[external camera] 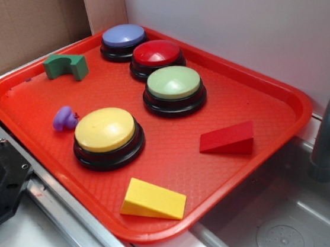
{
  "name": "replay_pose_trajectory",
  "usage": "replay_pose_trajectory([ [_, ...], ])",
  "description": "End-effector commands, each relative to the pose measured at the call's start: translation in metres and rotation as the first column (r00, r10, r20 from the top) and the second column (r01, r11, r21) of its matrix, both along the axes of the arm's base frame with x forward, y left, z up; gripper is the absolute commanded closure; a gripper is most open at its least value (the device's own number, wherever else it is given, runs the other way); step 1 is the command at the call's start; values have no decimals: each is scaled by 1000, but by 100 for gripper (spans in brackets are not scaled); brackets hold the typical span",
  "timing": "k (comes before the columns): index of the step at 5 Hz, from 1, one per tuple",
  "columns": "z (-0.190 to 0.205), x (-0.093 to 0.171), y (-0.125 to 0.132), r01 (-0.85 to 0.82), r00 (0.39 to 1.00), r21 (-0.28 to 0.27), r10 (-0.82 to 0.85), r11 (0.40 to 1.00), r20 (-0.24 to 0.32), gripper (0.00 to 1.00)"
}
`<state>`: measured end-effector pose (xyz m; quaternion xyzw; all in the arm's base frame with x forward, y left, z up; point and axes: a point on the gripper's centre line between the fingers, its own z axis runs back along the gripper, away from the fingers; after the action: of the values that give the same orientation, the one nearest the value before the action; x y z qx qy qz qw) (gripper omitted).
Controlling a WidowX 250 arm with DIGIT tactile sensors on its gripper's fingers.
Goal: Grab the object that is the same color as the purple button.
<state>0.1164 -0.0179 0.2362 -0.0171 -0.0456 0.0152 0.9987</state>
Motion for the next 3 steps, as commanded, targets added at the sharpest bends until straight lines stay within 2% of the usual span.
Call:
replay_pose_trajectory([
  [1,0,0,0,0,1000,0,0,1000,0,0],
  [2,-17,6,3,153,988,14,-154,988,13,0],
  [3,-41,15,3,324,946,42,-324,945,1,0],
])
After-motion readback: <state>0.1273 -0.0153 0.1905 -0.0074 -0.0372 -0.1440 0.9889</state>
